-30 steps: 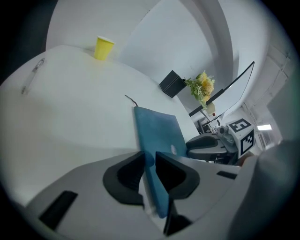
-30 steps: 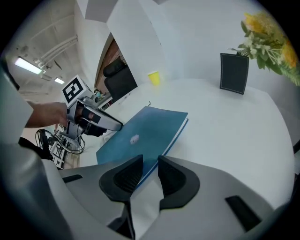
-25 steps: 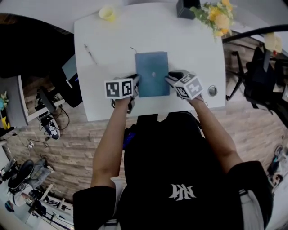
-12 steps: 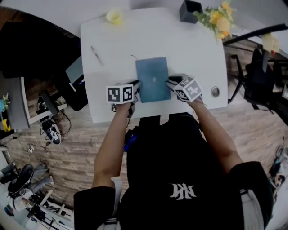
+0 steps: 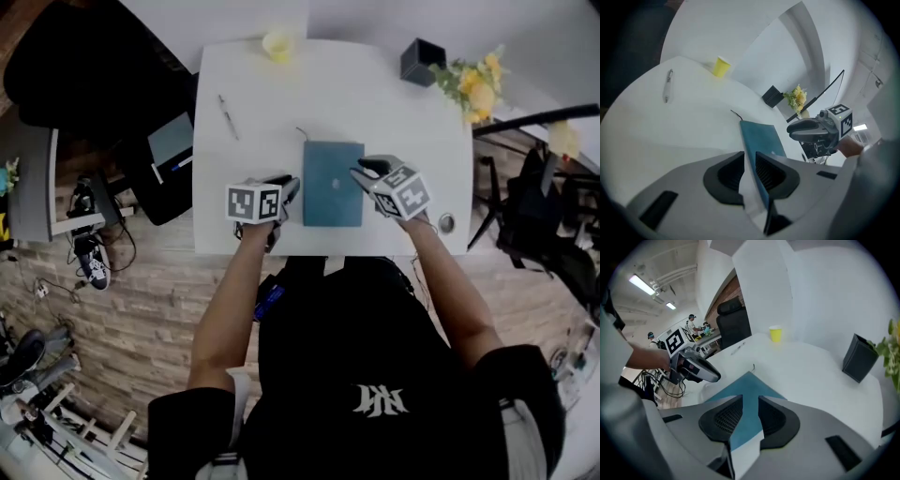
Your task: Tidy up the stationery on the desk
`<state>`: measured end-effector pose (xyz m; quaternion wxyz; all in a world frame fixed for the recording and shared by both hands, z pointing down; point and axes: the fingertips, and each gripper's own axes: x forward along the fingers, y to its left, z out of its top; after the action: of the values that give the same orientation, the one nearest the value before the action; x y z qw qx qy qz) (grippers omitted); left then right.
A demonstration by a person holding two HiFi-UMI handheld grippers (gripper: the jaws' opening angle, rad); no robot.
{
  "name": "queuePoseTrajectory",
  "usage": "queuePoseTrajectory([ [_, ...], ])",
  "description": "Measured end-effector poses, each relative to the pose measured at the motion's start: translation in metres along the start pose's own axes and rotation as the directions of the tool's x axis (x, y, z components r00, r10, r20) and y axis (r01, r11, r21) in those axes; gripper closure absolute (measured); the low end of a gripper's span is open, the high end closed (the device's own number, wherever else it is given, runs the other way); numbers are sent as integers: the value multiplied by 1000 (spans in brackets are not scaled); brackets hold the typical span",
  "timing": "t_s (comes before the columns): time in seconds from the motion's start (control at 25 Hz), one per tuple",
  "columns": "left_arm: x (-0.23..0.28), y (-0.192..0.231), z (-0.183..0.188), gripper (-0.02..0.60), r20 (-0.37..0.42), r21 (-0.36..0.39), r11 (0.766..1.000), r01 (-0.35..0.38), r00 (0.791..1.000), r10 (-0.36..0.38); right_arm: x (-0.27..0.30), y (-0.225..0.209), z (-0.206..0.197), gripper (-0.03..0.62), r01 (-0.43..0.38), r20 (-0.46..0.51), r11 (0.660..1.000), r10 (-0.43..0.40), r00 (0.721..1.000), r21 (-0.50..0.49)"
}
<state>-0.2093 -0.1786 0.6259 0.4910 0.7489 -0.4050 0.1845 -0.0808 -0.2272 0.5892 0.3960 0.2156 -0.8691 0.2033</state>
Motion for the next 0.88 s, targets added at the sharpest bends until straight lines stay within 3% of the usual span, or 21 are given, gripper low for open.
queuePoseTrajectory([
  [0.52,-69,48,51,512,184,-46,996,-79,979,86,54,56,123,471,-134,53,967,148,988,-215],
  [0.88,-107,92,71,525,272,-77,987,-140,950,156,108,92,190,470,-207,62,943,230,971,-259],
])
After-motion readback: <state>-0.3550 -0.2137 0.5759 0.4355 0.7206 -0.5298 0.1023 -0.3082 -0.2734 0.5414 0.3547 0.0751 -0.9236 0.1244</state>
